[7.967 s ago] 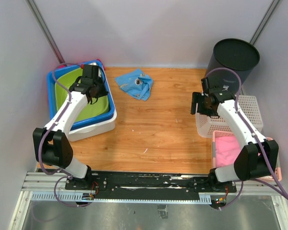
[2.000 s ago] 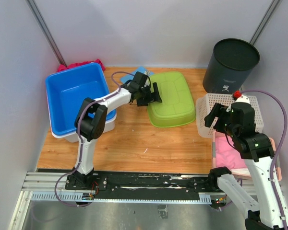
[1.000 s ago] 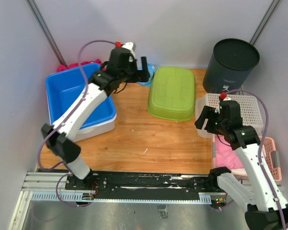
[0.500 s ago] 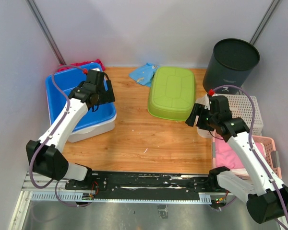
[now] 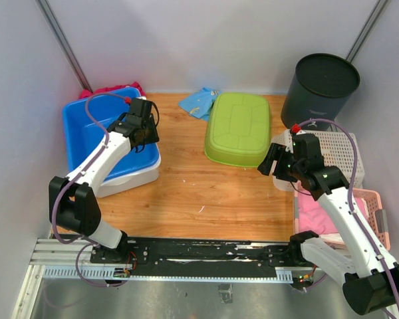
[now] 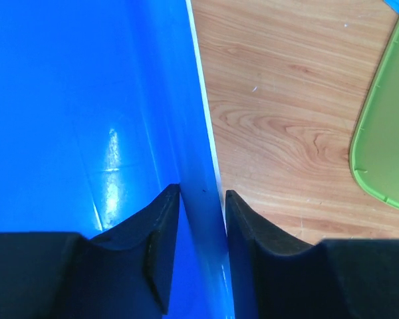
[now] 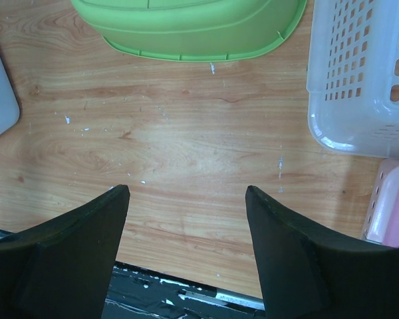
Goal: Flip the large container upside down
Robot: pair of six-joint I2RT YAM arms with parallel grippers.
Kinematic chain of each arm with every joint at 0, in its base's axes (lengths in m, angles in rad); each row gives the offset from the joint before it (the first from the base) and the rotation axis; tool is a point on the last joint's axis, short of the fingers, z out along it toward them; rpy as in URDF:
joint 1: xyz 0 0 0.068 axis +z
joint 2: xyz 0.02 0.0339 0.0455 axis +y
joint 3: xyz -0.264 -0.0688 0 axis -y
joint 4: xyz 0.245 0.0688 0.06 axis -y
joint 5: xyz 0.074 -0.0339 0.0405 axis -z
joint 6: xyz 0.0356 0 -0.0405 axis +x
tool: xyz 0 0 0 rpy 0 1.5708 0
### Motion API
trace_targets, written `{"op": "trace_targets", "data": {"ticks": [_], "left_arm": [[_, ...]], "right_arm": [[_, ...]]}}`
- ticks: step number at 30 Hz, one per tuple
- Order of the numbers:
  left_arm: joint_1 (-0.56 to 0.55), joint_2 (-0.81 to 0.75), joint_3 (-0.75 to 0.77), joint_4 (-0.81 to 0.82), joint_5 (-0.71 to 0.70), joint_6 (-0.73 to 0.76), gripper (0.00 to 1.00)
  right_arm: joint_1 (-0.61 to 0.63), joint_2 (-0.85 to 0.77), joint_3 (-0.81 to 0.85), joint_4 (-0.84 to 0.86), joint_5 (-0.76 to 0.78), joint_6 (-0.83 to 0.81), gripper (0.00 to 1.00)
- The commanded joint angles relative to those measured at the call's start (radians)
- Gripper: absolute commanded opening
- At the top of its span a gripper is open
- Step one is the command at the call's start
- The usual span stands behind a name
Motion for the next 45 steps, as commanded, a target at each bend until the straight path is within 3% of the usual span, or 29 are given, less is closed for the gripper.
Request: {"op": "trace_targets", "data": {"ticks": [1, 8, 16, 28, 45], "left_arm": [[0.010, -0.019, 0.015, 0.009, -0.041, 0.013, 0.31], [0.009, -0.126, 0.148, -0.094, -0.054, 0.045, 0.01], [0.008, -0.213, 0.334, -0.161, 0.026, 0.089, 0.00], [0.007, -0.252, 0.568, -0.156, 0.268, 0.072, 0.00], [0.007, -0.278, 0.668, 0.055, 0.627, -0.110, 0.00]], "right_arm": [[0.016, -0.017, 0.010, -0.019, 0.000, 0.014, 0.73], [0.016, -0.004, 0.013, -0.015, -0.008, 0.023, 0.72], [0.017, 0.007, 0.018, 0.001, -0.015, 0.036, 0.72], [0.017, 0.005, 0.019, 0.012, -0.026, 0.058, 0.71], [0.019, -0.065, 0.036, -0.022, 0.003, 0.071, 0.70]]}}
